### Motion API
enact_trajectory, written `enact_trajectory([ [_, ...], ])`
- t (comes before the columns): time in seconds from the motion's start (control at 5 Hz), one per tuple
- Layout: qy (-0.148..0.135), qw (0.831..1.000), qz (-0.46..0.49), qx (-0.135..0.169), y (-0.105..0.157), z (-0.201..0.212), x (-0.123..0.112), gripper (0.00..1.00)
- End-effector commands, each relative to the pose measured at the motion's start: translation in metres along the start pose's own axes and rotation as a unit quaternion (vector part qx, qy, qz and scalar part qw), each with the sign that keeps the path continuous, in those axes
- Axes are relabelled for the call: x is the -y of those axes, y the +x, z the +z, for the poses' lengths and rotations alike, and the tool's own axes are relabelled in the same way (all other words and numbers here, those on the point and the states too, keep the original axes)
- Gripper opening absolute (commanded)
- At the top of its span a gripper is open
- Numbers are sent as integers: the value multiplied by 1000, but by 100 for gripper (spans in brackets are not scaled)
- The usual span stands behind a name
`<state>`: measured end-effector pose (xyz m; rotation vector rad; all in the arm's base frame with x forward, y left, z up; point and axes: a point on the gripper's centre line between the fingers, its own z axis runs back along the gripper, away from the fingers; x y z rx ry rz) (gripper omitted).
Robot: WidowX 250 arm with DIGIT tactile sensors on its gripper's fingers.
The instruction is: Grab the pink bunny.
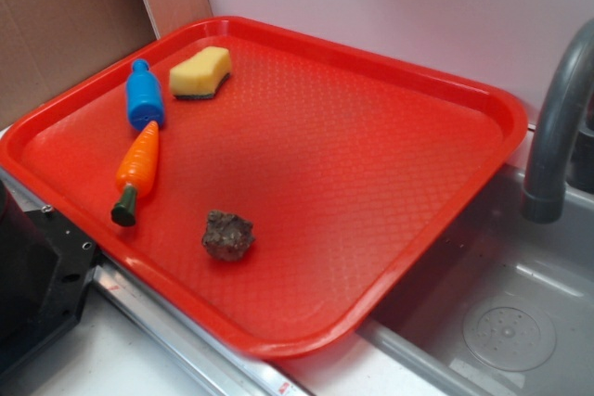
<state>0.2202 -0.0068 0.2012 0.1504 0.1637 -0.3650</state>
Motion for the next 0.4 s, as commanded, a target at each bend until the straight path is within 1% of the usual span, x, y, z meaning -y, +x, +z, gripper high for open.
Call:
enact_trajectory([
  [0.0, -31, 962, 261, 75, -4, 47, -3, 0],
  [0.2, -37, 954, 285, 79, -6, 43, -8, 0],
])
